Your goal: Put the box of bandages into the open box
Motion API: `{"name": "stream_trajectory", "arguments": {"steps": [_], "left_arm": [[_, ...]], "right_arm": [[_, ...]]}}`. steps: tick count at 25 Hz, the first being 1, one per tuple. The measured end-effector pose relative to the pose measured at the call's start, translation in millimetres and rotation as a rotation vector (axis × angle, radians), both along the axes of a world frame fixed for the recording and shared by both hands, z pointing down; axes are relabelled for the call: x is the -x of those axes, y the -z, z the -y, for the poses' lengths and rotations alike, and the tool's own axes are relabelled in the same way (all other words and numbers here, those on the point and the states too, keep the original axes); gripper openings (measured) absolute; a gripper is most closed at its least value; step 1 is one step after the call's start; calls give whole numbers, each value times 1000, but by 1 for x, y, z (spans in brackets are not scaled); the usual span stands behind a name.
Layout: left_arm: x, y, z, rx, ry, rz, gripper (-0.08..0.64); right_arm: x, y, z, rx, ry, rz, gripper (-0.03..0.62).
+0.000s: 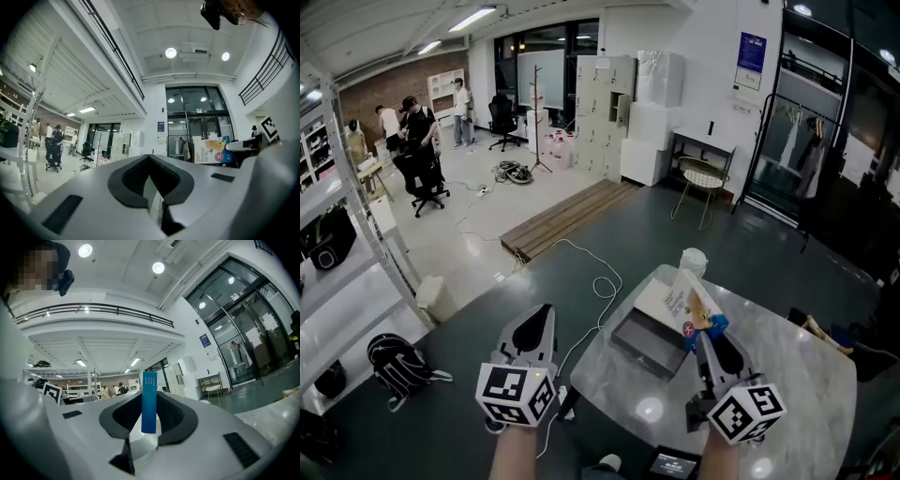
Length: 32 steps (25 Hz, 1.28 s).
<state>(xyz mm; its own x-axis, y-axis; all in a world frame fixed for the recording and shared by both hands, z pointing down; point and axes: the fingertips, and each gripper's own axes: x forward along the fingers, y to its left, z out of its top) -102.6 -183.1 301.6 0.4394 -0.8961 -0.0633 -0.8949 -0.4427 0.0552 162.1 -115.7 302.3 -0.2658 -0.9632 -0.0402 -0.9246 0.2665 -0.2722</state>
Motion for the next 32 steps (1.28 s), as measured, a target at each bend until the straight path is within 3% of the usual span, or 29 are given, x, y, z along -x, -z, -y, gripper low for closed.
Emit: {"name": "stream_trajectory", "arguments": {"steps": [5, 15, 22, 32], "left_arm": [[-11, -4, 39, 1, -4, 14, 12], [-12, -34, 104, 84, -4, 27, 12], [-7, -28, 153, 76, -31, 20, 12], [-3, -100, 173, 227, -55, 61, 12]], "right_arm": [[-10, -6, 38, 4, -2, 20, 110], [-23, -42, 93, 101, -38, 62, 110], [-26, -41, 126, 113, -70, 76, 110], [-19, -108, 137, 297, -89, 132, 110]]}}
